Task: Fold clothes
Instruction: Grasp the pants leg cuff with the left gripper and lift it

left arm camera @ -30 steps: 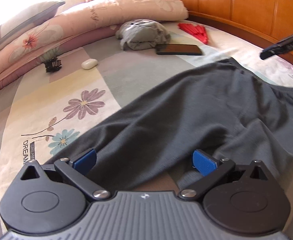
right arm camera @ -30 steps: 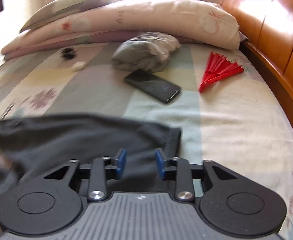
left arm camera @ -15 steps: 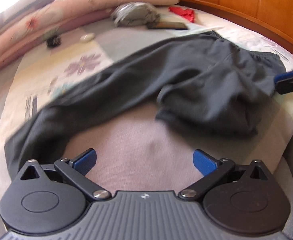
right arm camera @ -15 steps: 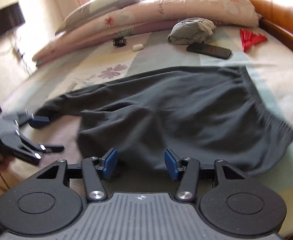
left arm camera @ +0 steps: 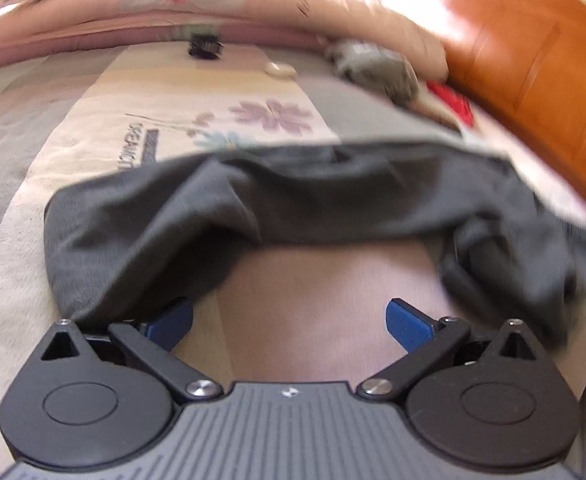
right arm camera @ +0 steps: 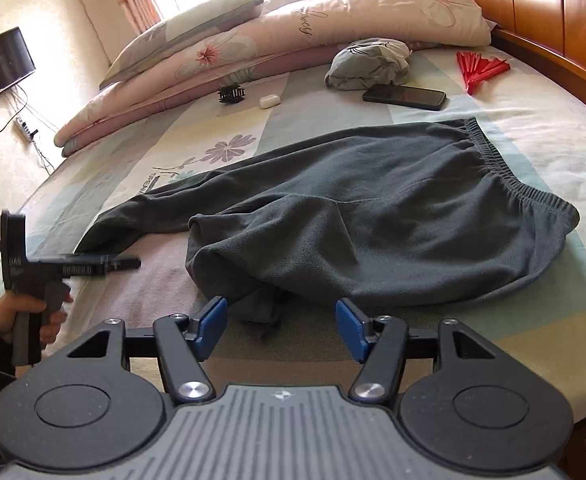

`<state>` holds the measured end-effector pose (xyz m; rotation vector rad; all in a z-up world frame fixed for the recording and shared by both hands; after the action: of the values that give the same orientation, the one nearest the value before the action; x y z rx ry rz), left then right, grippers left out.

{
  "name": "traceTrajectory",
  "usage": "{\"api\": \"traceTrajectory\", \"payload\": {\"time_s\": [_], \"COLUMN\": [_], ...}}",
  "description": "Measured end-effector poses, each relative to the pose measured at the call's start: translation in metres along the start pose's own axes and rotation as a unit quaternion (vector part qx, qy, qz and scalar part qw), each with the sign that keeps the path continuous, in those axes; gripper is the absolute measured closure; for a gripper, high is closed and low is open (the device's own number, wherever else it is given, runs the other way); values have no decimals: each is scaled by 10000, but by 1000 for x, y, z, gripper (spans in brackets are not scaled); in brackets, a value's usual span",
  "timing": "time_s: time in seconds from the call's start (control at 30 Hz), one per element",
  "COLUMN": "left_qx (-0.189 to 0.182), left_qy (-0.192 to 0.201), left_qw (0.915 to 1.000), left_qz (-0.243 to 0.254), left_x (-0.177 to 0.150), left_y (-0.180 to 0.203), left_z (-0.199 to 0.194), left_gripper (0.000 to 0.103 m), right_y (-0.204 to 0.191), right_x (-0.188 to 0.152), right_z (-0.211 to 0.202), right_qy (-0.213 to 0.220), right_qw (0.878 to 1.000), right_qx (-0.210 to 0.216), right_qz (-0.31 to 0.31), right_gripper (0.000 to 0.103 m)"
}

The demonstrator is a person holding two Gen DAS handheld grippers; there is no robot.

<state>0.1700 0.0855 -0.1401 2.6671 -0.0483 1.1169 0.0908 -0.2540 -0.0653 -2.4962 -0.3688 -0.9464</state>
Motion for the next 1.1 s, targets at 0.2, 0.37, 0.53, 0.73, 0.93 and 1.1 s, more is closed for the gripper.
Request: {"api": "traceTrajectory", "payload": {"time_s": [0.2, 0.37, 0.53, 0.73, 0.93, 1.1], "left_qx": [436, 359, -100, 185, 27, 357], "left_qy": [92, 135, 164, -7, -105, -92], "left_qw": [9988, 9989, 9988, 9972, 9995, 9989], "left_qz": [-193, -262, -451, -718, -310, -302], "left_x": [20, 21, 17, 30, 30, 29], "left_y": [-35, -60, -57, -62, -54, -68], "left_z": [1, -14, -2, -1, -36, -58], "left_gripper": [1, 1, 1, 1, 1, 1], "right_y": [-7, -8, -16, -28, -23, -29], "right_x": [3, 4, 4, 3, 1, 1], "right_z": [8, 18, 34, 37, 37, 41], "right_qy": [26, -40, -174, -175, -185, -232], "right_qw": [10000, 9999, 9998, 9998, 9998, 9997], "right_qx": [-58, -114, -22, -31, -62, 60], "right_qz": [47, 90, 114, -64, 31, -27], "right_gripper": [37, 36, 36, 36, 35, 31]}}
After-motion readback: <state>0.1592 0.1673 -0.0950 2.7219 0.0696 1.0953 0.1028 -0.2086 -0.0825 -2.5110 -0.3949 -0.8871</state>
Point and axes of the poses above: each gripper's, at about its wrist camera, not at the fingertips, and z roughly the way its jaws point, y to its right, x to its top, the point moved 8 cm from there along z, roughly the way its jaws point
